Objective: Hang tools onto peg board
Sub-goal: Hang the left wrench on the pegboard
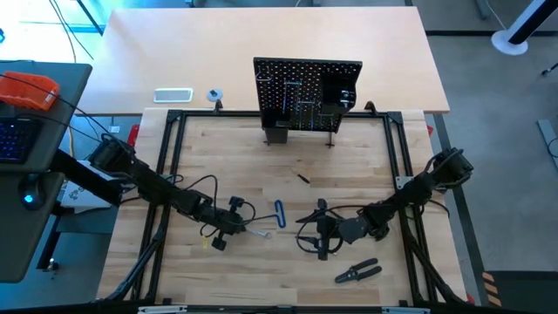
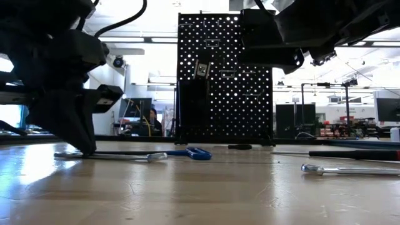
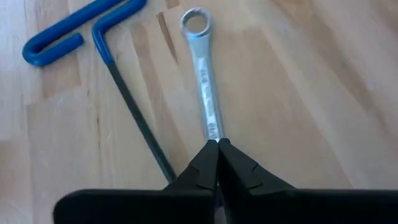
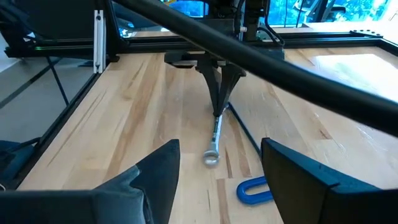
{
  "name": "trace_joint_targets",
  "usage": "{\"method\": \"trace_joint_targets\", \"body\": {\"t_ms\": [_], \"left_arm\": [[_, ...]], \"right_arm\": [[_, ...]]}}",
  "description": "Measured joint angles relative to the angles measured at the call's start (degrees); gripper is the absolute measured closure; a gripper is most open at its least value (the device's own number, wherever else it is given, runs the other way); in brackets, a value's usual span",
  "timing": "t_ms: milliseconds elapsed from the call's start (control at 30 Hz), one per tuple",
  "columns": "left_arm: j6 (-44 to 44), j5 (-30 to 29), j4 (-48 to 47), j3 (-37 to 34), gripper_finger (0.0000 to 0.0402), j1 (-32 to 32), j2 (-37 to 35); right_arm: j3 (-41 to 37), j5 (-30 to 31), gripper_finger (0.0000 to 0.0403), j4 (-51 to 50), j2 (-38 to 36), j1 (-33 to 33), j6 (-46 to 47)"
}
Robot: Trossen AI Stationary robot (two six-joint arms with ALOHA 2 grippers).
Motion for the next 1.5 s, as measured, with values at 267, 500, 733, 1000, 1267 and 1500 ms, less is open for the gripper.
{"method": "trace_joint_targets", "body": {"t_ms": [267, 500, 733, 1000, 1267, 1500], "left_arm": [[-0.1, -0.2, 0.3, 0.1, 0.0401, 0.0, -3.2], [-2.3, -0.2, -0.6, 0.2, 0.0399, -0.1, -3.4], [-4.5, -1.4, -0.7, 0.2, 0.0348, -1.7, -3.4], [-7.5, -2.1, -2.3, 0.2, 0.0285, -2.2, -3.4], [-7.5, -2.2, -2.4, 0.3, 0.028, -2.2, -3.4], [-7.4, -2.0, -2.5, 0.3, 0.028, -2.2, -3.4]], "right_arm": [[0.0, -8.8, 0.0183, 2.5, 2.9, -2.4, 2.6], [5.2, -14.1, 0.0205, 5.5, 11.8, -4.7, -0.2], [14.9, -17.7, 0.0296, -0.5, 19.2, -7.0, -5.3], [19.2, -19.7, 0.0335, -4.0, 22.5, -9.3, -6.8], [20.0, -21.2, 0.0348, -3.2, 24.8, -10.3, -6.2], [20.0, -21.3, 0.0361, -3.1, 24.8, -10.6, -6.4]]}}
